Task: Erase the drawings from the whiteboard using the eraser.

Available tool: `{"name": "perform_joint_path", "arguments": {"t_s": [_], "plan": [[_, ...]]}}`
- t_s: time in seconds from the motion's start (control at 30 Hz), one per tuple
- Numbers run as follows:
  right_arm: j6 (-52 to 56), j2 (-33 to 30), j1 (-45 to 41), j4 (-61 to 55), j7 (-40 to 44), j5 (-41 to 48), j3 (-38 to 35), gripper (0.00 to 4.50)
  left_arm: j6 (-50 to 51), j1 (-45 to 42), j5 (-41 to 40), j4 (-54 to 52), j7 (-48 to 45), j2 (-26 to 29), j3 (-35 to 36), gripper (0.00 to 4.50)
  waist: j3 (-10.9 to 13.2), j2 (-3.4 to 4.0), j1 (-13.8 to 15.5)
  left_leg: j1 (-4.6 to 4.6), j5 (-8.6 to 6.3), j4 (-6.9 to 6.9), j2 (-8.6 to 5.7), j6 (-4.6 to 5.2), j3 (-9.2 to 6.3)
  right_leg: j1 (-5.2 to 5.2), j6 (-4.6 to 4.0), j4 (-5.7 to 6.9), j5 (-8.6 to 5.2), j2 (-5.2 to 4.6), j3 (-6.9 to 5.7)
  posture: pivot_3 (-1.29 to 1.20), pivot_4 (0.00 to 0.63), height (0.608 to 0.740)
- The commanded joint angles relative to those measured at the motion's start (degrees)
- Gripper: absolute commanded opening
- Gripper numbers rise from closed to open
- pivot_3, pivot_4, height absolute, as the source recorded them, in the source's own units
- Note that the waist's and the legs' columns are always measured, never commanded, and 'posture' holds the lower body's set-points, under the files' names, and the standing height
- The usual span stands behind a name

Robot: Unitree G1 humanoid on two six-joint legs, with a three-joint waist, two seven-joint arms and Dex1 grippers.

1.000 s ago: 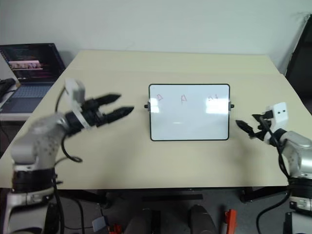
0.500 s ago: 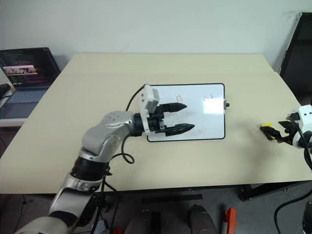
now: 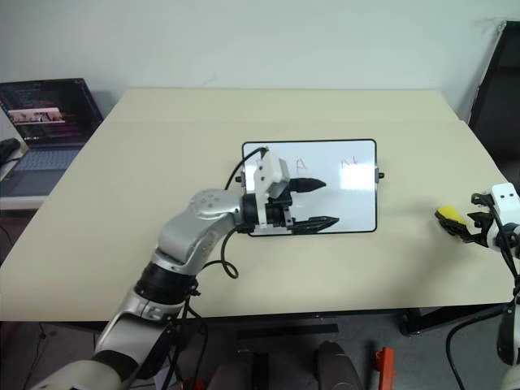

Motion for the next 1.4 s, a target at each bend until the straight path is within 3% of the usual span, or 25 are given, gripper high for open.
{"name": "perform_joint_path", "arguments": {"t_s": [0.03,0.1,0.2,0.43,0.47,0.67,0.77,0.93,1.03,1.13,1.23,1.3,1.4], "plan": [[-1.3,-0.4,-1.4,0.1,0.0,-0.1,-0.7,4.46,-0.3,-0.3,0.1,-3.0,-0.1,0.4,0.7,4.50,0.0,0.00,0.0,0.00,0.00,0.00,0.00,0.00,-0.01,0.00,0.00,0.00,0.00,0.00,0.00,0.00,0.150,0.740],[-1.6,-0.1,-1.7,0.6,-0.2,-0.3,-0.6,4.46,-0.1,-0.1,0.0,-3.2,0.0,0.5,0.7,4.50,0.0,0.00,0.0,0.00,0.00,0.00,0.00,0.00,0.00,0.00,0.00,0.00,0.00,0.00,0.00,0.00,0.150,0.740],[-1.6,0.3,-1.9,1.2,-0.8,-0.5,-0.6,3.88,-0.1,-0.1,0.0,-3.3,0.1,0.6,0.7,4.50,0.0,0.00,0.0,0.00,0.00,0.00,0.00,0.00,-0.01,0.00,-0.01,0.00,0.01,0.00,0.00,0.00,0.150,0.740],[-0.6,1.0,-1.9,1.4,-0.2,-1.7,0.5,1.34,-0.4,-0.2,0.2,-2.6,0.5,0.9,1.5,4.50,0.0,0.00,0.0,0.00,0.00,0.00,0.00,0.00,0.00,0.00,-0.02,0.00,0.01,0.00,0.00,0.00,0.150,0.740],[-0.5,1.1,-1.8,1.3,-0.2,-1.8,0.5,1.14,-0.5,-0.3,0.2,-2.5,0.5,0.9,1.5,4.50,0.0,0.00,0.0,0.00,0.00,0.00,0.00,0.00,-0.01,0.01,-0.02,0.00,0.01,0.00,0.00,0.00,0.150,0.740],[-0.4,0.7,-0.8,-0.3,-0.1,-1.1,-0.9,1.11,-0.8,-0.2,0.3,-2.4,0.7,0.9,1.4,4.50,0.0,0.00,0.0,0.01,0.00,0.01,0.00,0.00,-0.01,0.02,-0.02,0.01,0.01,0.00,0.00,0.00,0.150,0.740],[2.1,-1.9,1.9,-7.7,1.7,2.2,-4.3,1.11,-0.8,-0.4,-0.2,-2.4,0.5,2.5,3.3,4.50,0.0,0.02,0.1,0.01,0.00,0.01,0.00,0.00,-0.02,0.02,-0.02,0.01,0.01,0.00,-0.01,0.00,0.150,0.740],[19.3,-4.6,12.8,-50.1,2.1,15.9,-15.3,1.11,-0.9,1.3,-1.1,-3.5,-0.8,11.4,10.8,4.50,0.0,0.32,-0.4,0.00,0.00,-0.04,0.03,0.00,-0.04,-0.05,0.20,0.10,-0.14,0.02,0.00,0.00,0.150,0.740],[26.4,-3.1,10.6,-67.9,-0.5,22.9,-14.3,1.11,-1.5,3.9,-1.7,-3.8,-1.6,17.2,15.9,4.50,0.0,0.38,-1.6,0.14,-0.01,-0.08,0.16,-0.01,-0.07,-0.04,0.16,0.25,-0.20,0.16,0.03,0.00,0.150,0.740],[28.7,3.3,2.7,-75.1,-4.1,25.3,-6.0,1.11,-0.9,6.8,-3.3,-4.3,-2.5,21.0,20.7,4.50,-0.1,0.18,-1.6,0.17,-0.01,-0.06,0.27,-0.01,-0.18,0.02,0.11,0.25,-0.21,0.28,-0.12,0.00,0.150,0.740],[27.8,14.8,-5.6,-75.9,-8.6,21.7,5.5,1.11,-1.4,9.9,-3.1,-3.9,-2.8,24.6,23.7,4.50,-0.1,0.08,-1.9,0.23,0.00,0.02,0.35,-0.01,-0.11,0.01,-0.05,0.26,-0.04,0.32,-0.07,0.00,0.150,0.740],[24.2,22.4,-8.9,-72.1,-11.3,16.9,12.8,1.11,-1.7,12.1,-2.6,-3.7,-2.5,26.3,25.0,4.50,0.0,0.04,-1.5,0.15,0.04,0.02,0.34,0.03,-0.17,-0.05,-0.05,0.26,-0.02,0.32,-0.12,0.00,0.150,0.740],[16.7,28.3,-11.8,-63.3,-14.0,6.9,22.0,1.11,-1.7,15.1,-1.8,-4.5,-1.6,28.0,25.6,4.50,0.0,0.04,-0.6,0.02,0.03,-0.03,0.33,0.02,-0.20,-0.16,-0.12,0.24,-0.07,0.29,-0.20,0.00,0.150,0.740]]}}
